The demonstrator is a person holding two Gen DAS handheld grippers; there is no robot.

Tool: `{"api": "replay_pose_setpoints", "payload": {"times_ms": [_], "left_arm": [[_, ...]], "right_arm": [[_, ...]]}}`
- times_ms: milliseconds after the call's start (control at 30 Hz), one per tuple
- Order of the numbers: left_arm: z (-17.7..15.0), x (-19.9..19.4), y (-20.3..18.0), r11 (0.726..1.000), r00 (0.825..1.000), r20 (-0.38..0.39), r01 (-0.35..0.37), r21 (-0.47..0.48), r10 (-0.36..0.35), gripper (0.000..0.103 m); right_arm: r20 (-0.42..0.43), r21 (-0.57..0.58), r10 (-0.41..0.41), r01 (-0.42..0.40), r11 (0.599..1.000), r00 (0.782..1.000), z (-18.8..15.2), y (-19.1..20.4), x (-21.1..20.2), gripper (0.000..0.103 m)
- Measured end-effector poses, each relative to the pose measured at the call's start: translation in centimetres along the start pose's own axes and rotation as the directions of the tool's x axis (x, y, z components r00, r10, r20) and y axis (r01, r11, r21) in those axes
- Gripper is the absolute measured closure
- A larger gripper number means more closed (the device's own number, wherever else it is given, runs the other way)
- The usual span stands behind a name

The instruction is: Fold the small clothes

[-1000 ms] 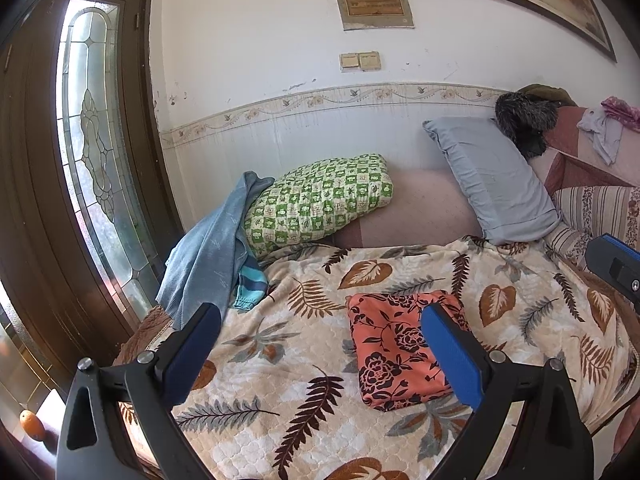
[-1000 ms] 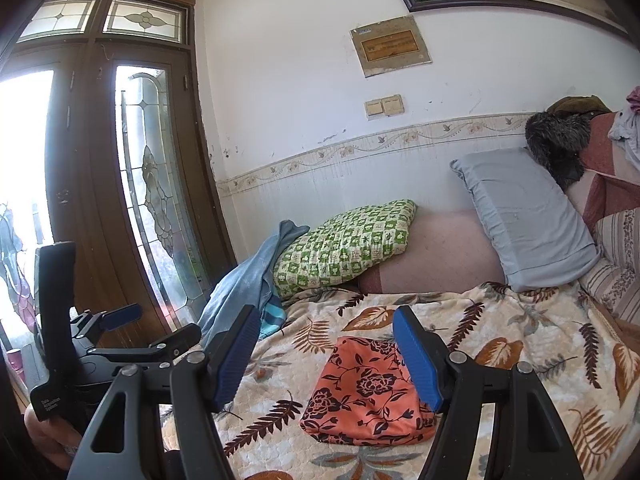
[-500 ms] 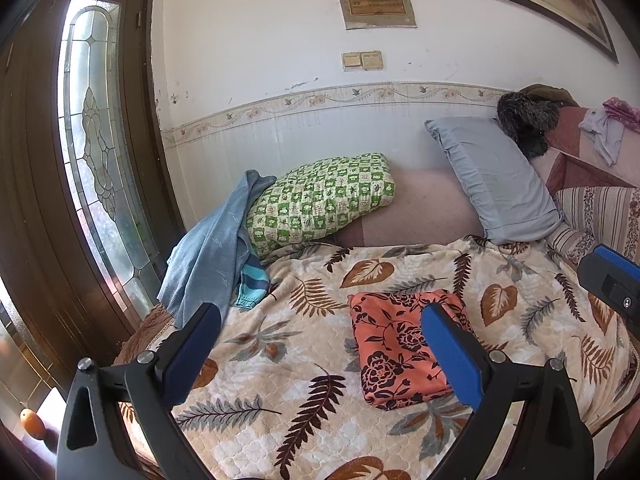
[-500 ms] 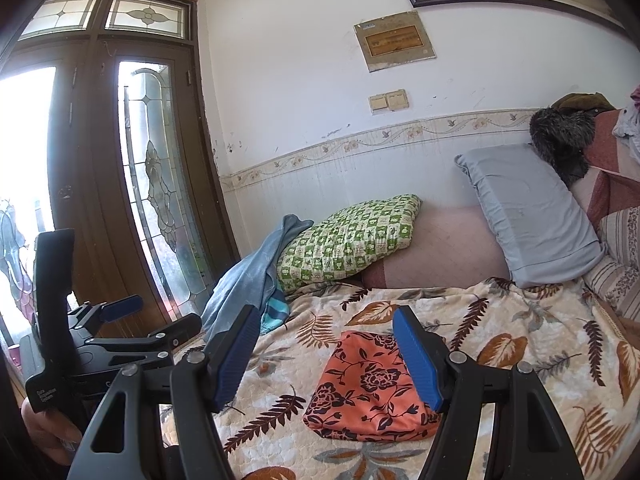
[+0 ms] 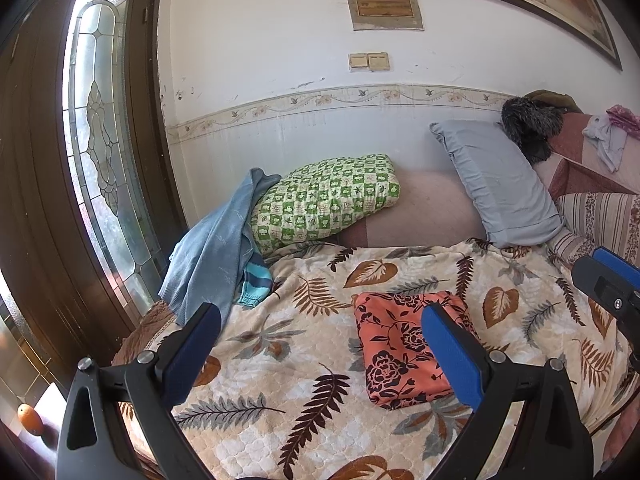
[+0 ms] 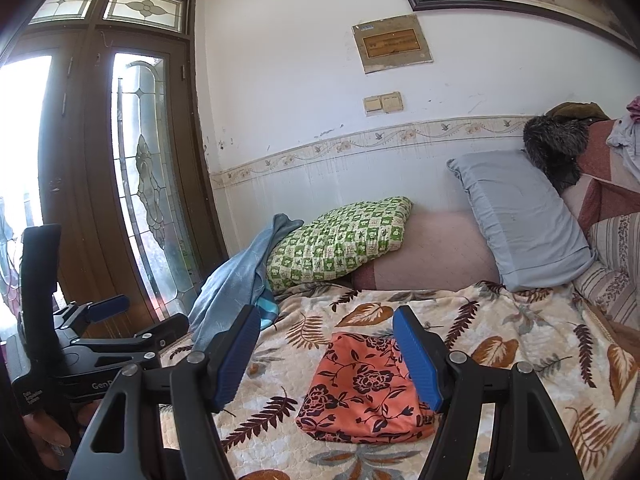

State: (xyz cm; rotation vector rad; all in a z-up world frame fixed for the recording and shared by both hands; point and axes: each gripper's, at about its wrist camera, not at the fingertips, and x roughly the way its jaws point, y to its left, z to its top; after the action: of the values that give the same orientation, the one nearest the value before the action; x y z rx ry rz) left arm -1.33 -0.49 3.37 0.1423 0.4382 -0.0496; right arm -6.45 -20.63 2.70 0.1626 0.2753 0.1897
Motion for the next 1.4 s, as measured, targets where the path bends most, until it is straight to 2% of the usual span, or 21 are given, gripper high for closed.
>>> {"api": "replay_pose_setpoints", "payload": {"times_ms": [567, 1400], "left_arm": [[-0.7, 0.0, 1.9, 0.999, 1.0, -0.004, -0.013, -0.04, 0.013, 0.003], [-0.8, 1.3, 3.0, 0.998, 0.999, -0.026, -0.02, -0.063, 0.018, 0.003]], "right_arm": [[-0.029, -0.032, 0.029, -0.03, 0.999, 0.999, -0.5, 2.8, 1.5, 0.031], [-0.05, -0.053, 0.051, -0.054, 0.997, 0.997, -0.2, 4.5, 3.8, 0.031]]}}
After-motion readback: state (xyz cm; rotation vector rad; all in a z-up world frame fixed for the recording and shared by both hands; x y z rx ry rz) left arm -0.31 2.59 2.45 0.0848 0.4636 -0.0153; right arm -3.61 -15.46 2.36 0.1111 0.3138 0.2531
